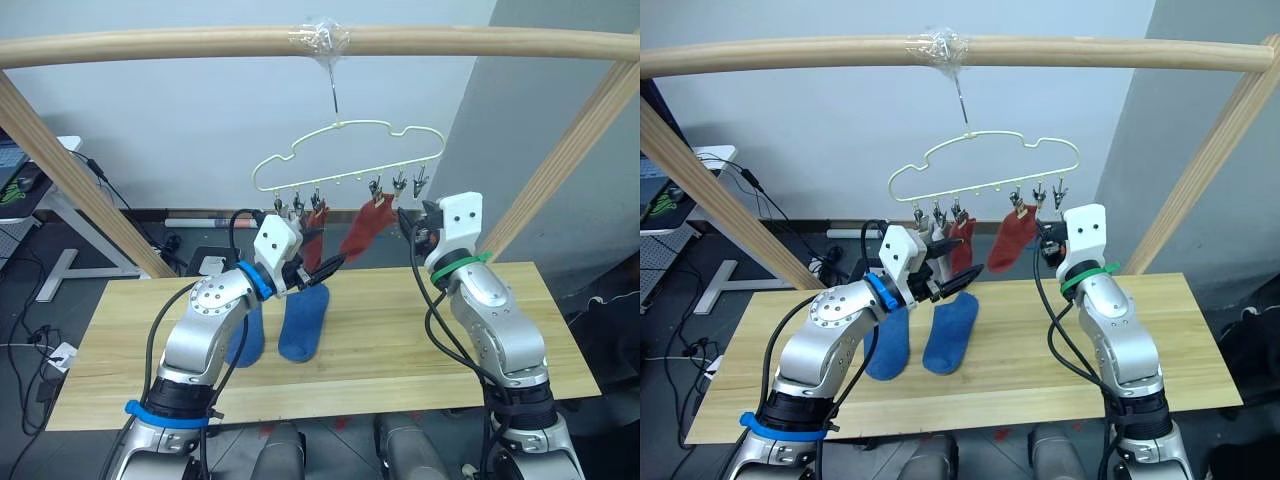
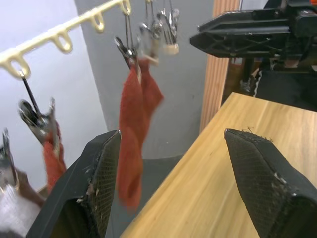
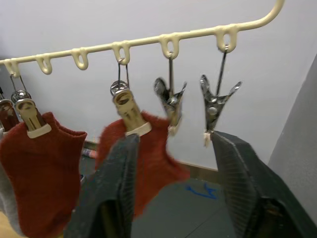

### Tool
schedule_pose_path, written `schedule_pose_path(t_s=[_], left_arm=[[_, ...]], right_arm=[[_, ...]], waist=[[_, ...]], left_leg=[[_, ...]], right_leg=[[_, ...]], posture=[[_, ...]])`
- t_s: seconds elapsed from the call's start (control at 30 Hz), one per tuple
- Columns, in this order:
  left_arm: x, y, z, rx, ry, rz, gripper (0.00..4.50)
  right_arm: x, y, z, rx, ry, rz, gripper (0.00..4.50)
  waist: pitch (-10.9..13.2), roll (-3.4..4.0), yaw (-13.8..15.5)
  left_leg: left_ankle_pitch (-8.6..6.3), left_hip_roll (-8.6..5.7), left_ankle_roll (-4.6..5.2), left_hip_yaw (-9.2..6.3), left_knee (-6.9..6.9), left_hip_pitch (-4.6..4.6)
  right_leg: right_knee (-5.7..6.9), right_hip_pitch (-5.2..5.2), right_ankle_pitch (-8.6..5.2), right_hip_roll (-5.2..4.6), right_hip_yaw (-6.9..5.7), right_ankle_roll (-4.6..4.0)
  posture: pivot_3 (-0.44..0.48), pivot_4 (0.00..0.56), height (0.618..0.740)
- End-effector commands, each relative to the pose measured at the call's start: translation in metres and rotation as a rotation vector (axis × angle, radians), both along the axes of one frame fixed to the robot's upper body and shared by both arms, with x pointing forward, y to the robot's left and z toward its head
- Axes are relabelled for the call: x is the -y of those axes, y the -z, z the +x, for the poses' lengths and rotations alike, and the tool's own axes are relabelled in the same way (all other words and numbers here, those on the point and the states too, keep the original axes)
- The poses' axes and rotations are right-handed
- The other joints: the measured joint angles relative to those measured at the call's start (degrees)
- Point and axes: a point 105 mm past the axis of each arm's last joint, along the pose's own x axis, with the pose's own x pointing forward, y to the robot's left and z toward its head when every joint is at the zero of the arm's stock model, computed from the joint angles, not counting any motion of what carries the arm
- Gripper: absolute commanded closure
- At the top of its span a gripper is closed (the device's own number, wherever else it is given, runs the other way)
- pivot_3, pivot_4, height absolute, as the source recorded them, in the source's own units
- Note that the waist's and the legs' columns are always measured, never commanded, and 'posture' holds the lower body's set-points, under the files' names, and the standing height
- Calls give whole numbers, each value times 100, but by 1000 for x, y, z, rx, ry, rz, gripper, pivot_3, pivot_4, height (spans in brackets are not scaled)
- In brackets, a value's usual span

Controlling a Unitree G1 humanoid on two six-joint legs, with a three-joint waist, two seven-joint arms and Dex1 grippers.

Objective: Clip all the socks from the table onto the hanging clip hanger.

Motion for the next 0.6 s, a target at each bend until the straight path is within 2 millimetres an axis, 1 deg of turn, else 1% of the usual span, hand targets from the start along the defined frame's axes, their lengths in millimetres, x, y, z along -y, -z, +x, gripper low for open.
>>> schedule_pose_path(t_s=[0.03, 0.07, 0.17, 0.23, 0.37, 0.47, 0.6], left_arm=[[1, -20, -3, 65, 1, -31, 1044], [1, -19, -4, 63, 4, -30, 1044], [2, -16, -5, 50, 8, -25, 1044], [2, -16, -6, 52, 10, -23, 1044], [0, -20, -2, 66, -1, -20, 1044], [-2, -21, -1, 69, -7, -19, 1044], [-2, -20, -1, 66, -9, -21, 1044]], right_arm=[[-2, -19, 0, 81, 1, 17, 2989], [-2, -19, 1, 80, 3, 14, 3342], [-7, -18, 5, 78, -6, 18, 3342], [-11, -19, 12, 77, -7, 27, 3342], [-9, -17, 21, 66, 22, 16, 3342], [-8, -14, 24, 57, 34, 11, 3342], [-9, -13, 24, 54, 31, 19, 3342]], waist=[[0, 0, 12], [0, 0, 19], [0, 0, 25], [0, 0, 26], [0, 0, 42], [0, 0, 63], [0, 0, 65]], left_leg=[[0, 0, 0, 0, 0, 0], [0, 0, 0, -1, 0, 0], [0, 0, 0, 0, -1, -1], [0, 0, 0, 0, -1, 0], [0, 0, 0, 0, 0, 1], [0, 0, 0, 0, 0, -1], [0, 0, 0, 0, -2, -2]], right_leg=[[0, 1, 0, 0, 0, 0], [0, 0, 0, 0, 0, 0], [-2, 0, 0, 0, 0, -2], [-1, 0, 0, 0, 0, -2], [2, 0, 1, 0, -1, -2], [0, 0, 14, 0, 0, -24], [-1, -1, 15, 0, 0, -27]], posture=[[44, 153, 740], [52, 155, 740], [55, 159, 740], [58, 158, 740], [63, 159, 740], [68, 160, 740], [68, 161, 740]])
